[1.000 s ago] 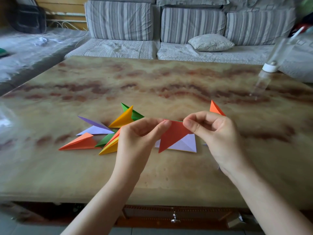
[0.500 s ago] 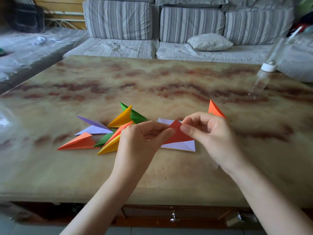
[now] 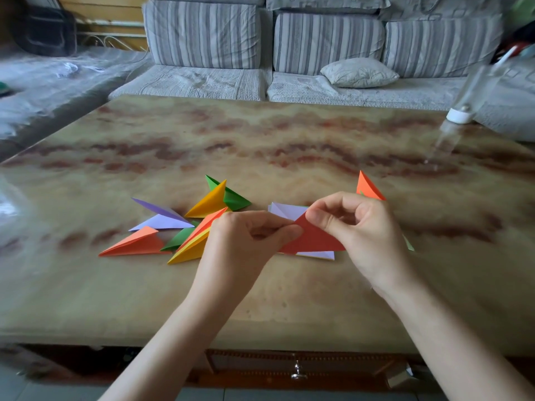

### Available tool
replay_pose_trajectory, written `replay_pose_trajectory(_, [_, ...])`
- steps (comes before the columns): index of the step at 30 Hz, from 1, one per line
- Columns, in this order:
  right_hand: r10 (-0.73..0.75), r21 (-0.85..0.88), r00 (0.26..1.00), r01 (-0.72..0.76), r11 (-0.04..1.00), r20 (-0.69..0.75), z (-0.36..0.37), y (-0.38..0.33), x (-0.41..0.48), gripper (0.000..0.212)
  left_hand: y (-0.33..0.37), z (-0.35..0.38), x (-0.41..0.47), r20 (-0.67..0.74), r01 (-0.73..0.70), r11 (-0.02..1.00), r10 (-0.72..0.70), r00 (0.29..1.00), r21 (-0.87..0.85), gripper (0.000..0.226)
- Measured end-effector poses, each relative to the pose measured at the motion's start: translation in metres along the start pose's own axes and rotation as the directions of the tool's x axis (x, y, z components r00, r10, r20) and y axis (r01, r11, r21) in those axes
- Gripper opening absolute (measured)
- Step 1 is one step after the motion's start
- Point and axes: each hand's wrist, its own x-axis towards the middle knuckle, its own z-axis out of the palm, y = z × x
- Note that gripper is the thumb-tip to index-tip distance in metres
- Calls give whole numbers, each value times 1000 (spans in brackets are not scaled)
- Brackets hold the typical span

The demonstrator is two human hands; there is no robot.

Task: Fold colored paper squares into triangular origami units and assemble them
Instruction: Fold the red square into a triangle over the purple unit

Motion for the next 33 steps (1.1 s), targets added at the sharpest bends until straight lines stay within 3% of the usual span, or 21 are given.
replay_pose_trajectory(8, [-2, -14, 996, 1, 1000, -90, 2, 2, 4, 13, -4, -11, 4, 30, 49, 997, -47, 998, -67, 2])
replay_pose_trajectory(13, [74, 33, 966, -68, 997, -247, -21, 3, 12, 10, -11, -31, 9, -158, -18, 1000, 14, 987, -22, 13])
replay_pose_trajectory(15, [55, 23, 980, -51, 998, -189, -15, 3, 9, 13, -6, -30, 7, -178, -55, 998, 49, 983, -29, 8])
replay_pose_trajectory(18, [9, 0, 997, -9, 1000, -77, 5, 1, 2, 15, 0, -18, 0, -85, -76, 997, 73, 994, -24, 20])
replay_pose_trajectory(21, [2, 35, 1000, -2, 999, -1, 16, 0, -2, 9, -1, -9, -1, -28, -84, 996, 85, 996, 37, 16])
replay_pose_trajectory(26, [66, 64, 995, -71, 995, 79, 14, -1, -3, 4, -6, -11, 4, -98, -46, 998, 42, 994, -45, 20])
replay_pose_trajectory(33, [179, 99, 967, -199, 975, 183, 5, -7, -1, 9, -11, -14, 6, -136, 4, 993, -20, 990, -119, 10])
